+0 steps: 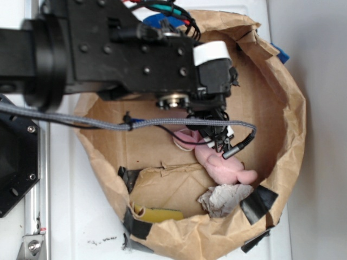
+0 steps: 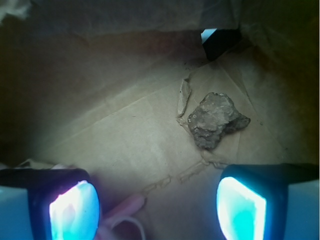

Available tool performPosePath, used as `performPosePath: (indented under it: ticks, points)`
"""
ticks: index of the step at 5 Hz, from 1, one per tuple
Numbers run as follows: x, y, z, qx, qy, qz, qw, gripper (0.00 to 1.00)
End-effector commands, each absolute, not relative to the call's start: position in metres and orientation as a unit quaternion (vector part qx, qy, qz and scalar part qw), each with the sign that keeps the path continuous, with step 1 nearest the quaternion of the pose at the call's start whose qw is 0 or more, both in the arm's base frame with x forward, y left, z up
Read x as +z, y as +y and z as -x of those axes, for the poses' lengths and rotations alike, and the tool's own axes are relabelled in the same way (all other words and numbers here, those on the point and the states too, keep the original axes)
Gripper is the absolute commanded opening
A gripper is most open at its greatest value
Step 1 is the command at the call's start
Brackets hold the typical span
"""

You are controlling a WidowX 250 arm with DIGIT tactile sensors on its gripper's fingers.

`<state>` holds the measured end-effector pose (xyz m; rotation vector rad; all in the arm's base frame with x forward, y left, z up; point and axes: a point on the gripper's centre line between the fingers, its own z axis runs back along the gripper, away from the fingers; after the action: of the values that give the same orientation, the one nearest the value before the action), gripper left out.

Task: Grab the rock.

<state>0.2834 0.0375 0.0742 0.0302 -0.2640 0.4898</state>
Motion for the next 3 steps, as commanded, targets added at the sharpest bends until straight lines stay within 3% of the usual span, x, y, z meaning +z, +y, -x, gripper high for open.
performPosePath:
  ticks: [1, 3]
  points:
    - [0.081, 0.056, -0.295, 0.27, -0.158, -0.018, 0.95, 1.0]
    - [0.075, 0.073, -0.289, 0.277, -0.161, -0.032, 0.947, 1.0]
